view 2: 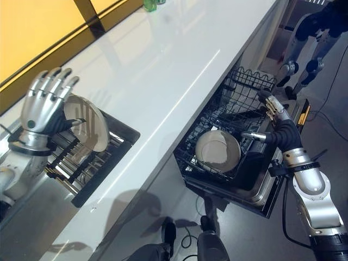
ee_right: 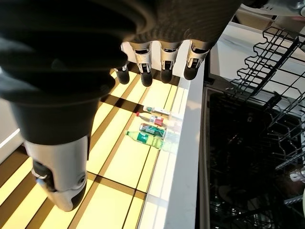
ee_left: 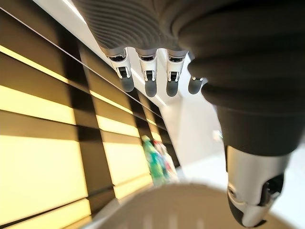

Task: Pick up plates and place into dishwasher.

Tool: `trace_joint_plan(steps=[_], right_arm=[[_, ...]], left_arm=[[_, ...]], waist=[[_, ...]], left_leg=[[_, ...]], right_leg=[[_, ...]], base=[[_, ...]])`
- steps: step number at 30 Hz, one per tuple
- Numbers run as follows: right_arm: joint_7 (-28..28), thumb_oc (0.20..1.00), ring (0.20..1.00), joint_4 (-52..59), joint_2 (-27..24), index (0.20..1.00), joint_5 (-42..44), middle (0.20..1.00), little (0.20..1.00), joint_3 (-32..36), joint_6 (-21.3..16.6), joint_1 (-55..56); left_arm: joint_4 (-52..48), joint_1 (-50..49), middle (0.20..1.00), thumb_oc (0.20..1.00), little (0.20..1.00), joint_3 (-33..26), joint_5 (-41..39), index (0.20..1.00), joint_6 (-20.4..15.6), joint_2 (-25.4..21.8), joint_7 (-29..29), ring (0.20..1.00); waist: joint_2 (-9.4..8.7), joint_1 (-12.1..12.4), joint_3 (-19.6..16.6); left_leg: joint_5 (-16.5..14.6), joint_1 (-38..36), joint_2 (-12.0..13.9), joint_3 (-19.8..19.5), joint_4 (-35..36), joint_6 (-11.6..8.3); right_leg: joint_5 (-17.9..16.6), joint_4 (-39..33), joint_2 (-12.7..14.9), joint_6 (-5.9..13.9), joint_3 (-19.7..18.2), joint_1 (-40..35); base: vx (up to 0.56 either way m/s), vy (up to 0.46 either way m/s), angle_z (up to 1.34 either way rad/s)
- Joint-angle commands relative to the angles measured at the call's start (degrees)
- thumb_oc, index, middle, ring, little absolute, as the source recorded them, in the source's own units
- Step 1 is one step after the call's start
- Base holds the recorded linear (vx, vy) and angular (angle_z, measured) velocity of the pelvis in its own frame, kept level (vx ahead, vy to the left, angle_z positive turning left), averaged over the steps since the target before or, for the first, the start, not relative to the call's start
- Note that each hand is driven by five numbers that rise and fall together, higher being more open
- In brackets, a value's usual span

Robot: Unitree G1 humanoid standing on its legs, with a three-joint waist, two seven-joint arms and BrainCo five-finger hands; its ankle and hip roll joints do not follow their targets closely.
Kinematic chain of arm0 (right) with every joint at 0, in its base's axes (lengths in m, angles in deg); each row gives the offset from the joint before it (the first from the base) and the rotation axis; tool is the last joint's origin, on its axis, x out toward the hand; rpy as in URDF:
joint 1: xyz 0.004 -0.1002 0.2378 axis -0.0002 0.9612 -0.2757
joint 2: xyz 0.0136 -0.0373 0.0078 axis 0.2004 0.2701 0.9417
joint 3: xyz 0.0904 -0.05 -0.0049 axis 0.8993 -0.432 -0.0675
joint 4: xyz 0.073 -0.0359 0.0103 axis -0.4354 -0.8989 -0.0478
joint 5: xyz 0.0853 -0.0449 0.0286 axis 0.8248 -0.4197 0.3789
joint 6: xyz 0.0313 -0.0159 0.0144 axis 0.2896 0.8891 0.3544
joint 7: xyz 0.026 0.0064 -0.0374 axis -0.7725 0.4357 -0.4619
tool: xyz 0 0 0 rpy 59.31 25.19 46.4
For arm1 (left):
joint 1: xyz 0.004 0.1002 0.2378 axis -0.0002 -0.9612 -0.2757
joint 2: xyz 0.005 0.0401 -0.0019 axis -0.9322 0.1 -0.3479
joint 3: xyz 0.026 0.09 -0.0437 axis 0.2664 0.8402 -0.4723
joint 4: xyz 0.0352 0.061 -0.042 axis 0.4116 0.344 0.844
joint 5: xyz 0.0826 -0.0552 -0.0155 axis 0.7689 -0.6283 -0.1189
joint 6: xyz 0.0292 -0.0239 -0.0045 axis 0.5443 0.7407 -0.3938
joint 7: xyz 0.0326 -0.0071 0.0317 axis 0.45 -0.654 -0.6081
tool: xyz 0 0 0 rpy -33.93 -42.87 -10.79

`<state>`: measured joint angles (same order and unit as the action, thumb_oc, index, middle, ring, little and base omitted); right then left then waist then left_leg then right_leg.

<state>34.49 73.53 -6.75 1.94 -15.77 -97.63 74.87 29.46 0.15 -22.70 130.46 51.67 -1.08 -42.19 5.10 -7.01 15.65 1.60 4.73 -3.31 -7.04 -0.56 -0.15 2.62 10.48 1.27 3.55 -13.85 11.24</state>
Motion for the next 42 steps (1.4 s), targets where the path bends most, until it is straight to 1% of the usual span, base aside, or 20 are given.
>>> trace_joint_plan(steps=[1, 3, 6, 9, 10, 12, 13, 14, 16, 22, 24, 31, 34, 37, 38, 40, 42], right_arm=[[0.0, 1.0, 1.0, 1.1, -3.7, 1.0, 1.1, 1.0, 1.0, 1.3, -1.7, -2.3], [-0.2, 1.0, 1.0, 0.8, -4.3, 1.0, 1.3, 1.0, 1.0, 1.2, -2.1, -2.9], [0.1, 1.0, 1.0, 0.2, -4.8, 1.0, 0.8, 1.0, 1.0, 0.2, -1.7, -5.0], [0.9, 1.0, 1.0, 0.3, -5.5, 1.0, 0.6, 1.0, 1.0, -1.0, -0.6, -7.0], [1.3, 1.0, 1.0, 0.1, -5.5, 1.0, 0.2, 1.0, 1.0, -1.5, -0.6, -8.0], [1.6, 1.0, 1.0, -0.4, -5.1, 1.0, -0.5, 1.0, 1.0, -2.3, -0.7, -9.2], [1.6, 1.0, 1.0, -0.6, -4.9, 1.0, -0.7, 1.0, 1.0, -2.3, -0.8, -9.4], [1.8, 1.0, 1.0, -0.6, -4.9, 1.0, -0.8, 1.0, 1.0, -2.4, -1.0, -9.4], [1.6, 1.0, 1.0, -0.3, -4.8, 1.0, -0.8, 1.0, 1.0, -2.0, -1.0, -8.8], [-0.1, 1.0, 1.0, 0.1, -5.2, 1.0, -0.5, 1.0, 1.0, -0.7, -0.8, -7.1], [-0.7, 1.0, 1.0, -0.2, -5.3, 1.0, -0.3, 1.0, 1.0, -0.3, 0.0, -7.2], [-1.0, 1.0, 1.0, -0.3, -4.8, 1.0, -0.2, 1.0, 1.0, -0.4, 0.6, -7.0], [-1.1, 1.0, 1.0, 0.0, -4.6, 1.0, 0.0, 1.0, 1.0, -0.2, 0.9, -6.3], [-1.2, 1.0, 1.0, -0.1, -4.3, 1.0, 0.3, 1.0, 1.0, 0.3, 0.4, -5.2], [-1.1, 1.0, 1.0, 0.1, -4.1, 1.0, 0.4, 1.0, 1.0, 0.5, 0.4, -4.7], [-1.1, 1.0, 1.0, 0.4, -3.3, 1.0, 0.0, 1.0, 1.0, 0.6, 0.3, -3.9], [-1.2, 1.0, 1.0, 0.6, -2.3, 1.0, -0.3, 1.0, 1.0, 0.8, 0.0, -2.9]], left_arm=[[2.1, 4.0, 1.0, 1.0, 1.0, -1.1, 3.1, 1.0, 4.4, -4.3, -1.7, 1.0], [2.9, 5.2, 1.0, 1.0, 1.0, 0.1, 3.2, 1.0, 4.6, -5.4, -0.3, 1.0], [4.5, 7.3, 1.0, 1.0, 1.0, 3.1, 3.1, 1.0, 4.9, -5.6, 1.1, 1.0], [6.5, 10.5, 1.0, 1.0, 1.0, 6.2, 3.3, 1.0, 4.1, -5.7, 2.3, 1.0], [7.1, 11.9, 1.0, 1.0, 1.0, 7.5, 2.8, 1.0, 4.2, -5.9, 2.7, 1.0], [9.0, 14.2, 1.0, 1.0, 1.0, 8.9, 2.8, 1.0, 3.2, -6.0, 2.8, 1.0], [9.5, 15.1, 0.768, 0.768, 0.768, 9.5, 2.5, 0.768, 2.9, -6.3, 2.8, 0.768], [9.6, 15.6, 0.2, 0.2, 0.2, 10.0, 2.1, 0.2, 2.6, -6.7, 2.9, 0.2], [9.3, 15.5, 0.2, 0.2, 0.2, 9.7, 1.5, 0.2, 2.1, -7.0, 3.2, 0.2], [8.2, 12.1, 0.2, 0.2, 0.2, 7.3, 1.1, 0.2, 1.3, -7.0, 1.5, 0.2], [8.2, 10.7, 0.2, 0.2, 0.2, 5.9, 1.1, 0.2, 0.8, -6.6, -0.1, 0.2], [7.2, 7.9, 0.2, 0.2, 0.2, 3.3, 1.8, 0.2, 1.2, -6.0, -2.2, 0.2], [6.9, 7.0, 0.2, 0.2, 0.2, 2.1, 0.5, 0.2, 2.5, -6.1, -3.2, 0.2], [7.4, 5.0, 0.2, 0.2, 0.2, -0.7, -3.6, 0.2, 5.2, -5.7, -7.2, 0.2], [7.6, 4.2, 0.2, 0.2, 0.2, -2.0, -4.6, 0.2, 5.5, -5.3, -8.7, 0.2], [8.0, 2.5, 0.2, 0.2, 0.2, -5.6, -7.4, 0.2, 5.4, -4.0, -12.7, 0.2], [7.7, 0.8, 0.2, 0.2, 0.2, -9.2, -9.3, 0.2, 4.6, -2.3, -15.2, 0.2]], waist=[[-1.39, -0.6, -0.3], [-1.25, -0.7, 0.5], [-1.07, -0.8, 1.6], [-1.15, -1.0, 2.6], [-1.19, -1.1, 3.2], [-1.37, -1.0, 3.8], [-1.4, -0.9, 3.9], [-1.4, -0.8, 4.1], [-1.25, -0.6, 4.0], [-0.57, -0.3, 3.3], [-0.26, 0.1, 2.6], [-0.28, 0.8, 1.6], [-0.38, 1.1, 1.0], [-0.6, 1.5, 0.0], [-0.75, 1.7, -0.3], [-1.08, 2.1, -1.2], [-1.49, 2.4, -1.9]], left_leg=[[-3.5, 4.2, -2.0, 0.3, -6.7, 0.43], [-3.6, 5.3, -2.2, 0.4, -7.6, 0.52], [-3.6, 6.7, -2.5, 0.5, -8.5, 0.71], [-3.6, 8.1, -2.5, 0.7, -9.4, 0.75], [-3.4, 9.0, -2.5, 0.7, -9.6, 0.8], [-3.3, 9.8, -2.5, 0.7, -9.6, 0.91], [-3.3, 9.9, -2.5, 0.7, -9.6, 0.96], [-3.2, 9.9, -2.5, 0.8, -9.5, 1.02], [-3.3, 9.6, -2.6, 0.7, -9.3, 1.12], [-3.4, 7.8, -2.9, 0.6, -8.6, 1.13], [-3.5, 7.1, -2.9, 0.6, -8.2, 1.02], [-3.2, 5.6, -2.4, 0.3, -7.0, 0.79], [-3.0, 4.7, -2.2, 0.1, -6.1, 0.72], [-2.9, 3.5, -2.0, -0.2, -5.2, 0.64], [-2.9, 3.2, -2.0, -0.4, -5.0, 0.66], [-2.9, 2.4, -1.9, -0.5, -4.5, 0.68], [-2.9, 1.7, -1.7, -0.7, -4.0, 0.7]], right_leg=[[-3.1, -1.2, 3.2, 2.58, 1.3, 1.2], [-3.3, -0.7, 3.6, 2.71, 1.4, 2.1], [-3.5, 0.4, 3.7, 2.81, 1.4, 3.8], [-3.7, 1.3, 3.8, 2.8, 1.4, 5.3], [-3.9, 1.5, 3.8, 2.77, 1.4, 6.0], [-4.2, 1.6, 3.7, 2.74, 1.4, 6.8], [-4.2, 1.6, 3.7, 2.73, 1.4, 7.0], [-4.3, 1.6, 3.7, 2.73, 1.5, 7.0], [-4.2, 1.5, 4.0, 2.71, 1.8, 6.8], [-3.6, 1.3, 4.5, 2.53, 2.5, 5.4], [-3.2, 1.3, 4.8, 2.41, 2.9, 4.9], [-2.8, 1.0, 5.0, 2.34, 3.9, 3.7], [-2.5, 0.8, 5.0, 2.29, 4.4, 3.0], [-2.3, 0.4, 5.2, 2.31, 4.9, 1.9], [-2.2, 0.3, 5.1, 2.29, 5.0, 1.6], [-1.9, 0.1, 5.1, 2.26, 5.3, 0.9], [-1.6, 0.1, 5.0, 2.21, 5.7, 0.2]], base=[[0.02, 0.104, -0.11], [-0.01, 0.109, -0.09], [-0.02, 0.098, -0.01], [-0.04, 0.074, 0.01], [-0.08, 0.048, 0.0], [-0.06, 0.03, 0.01], [0.0, 0.0, 0.0], [0.0, 0.036, 0.03], [0.02, 0.05, 0.01], [0.05, 0.049, 0.01], [0.05, 0.036, 0.04], [0.0, -0.004, 0.07], [0.0, -0.015, 0.12], [0.02, -0.023, 0.04], [0.03, -0.034, 0.03], [0.03, -0.045, 0.06], [0.05, -0.061, 0.13]])
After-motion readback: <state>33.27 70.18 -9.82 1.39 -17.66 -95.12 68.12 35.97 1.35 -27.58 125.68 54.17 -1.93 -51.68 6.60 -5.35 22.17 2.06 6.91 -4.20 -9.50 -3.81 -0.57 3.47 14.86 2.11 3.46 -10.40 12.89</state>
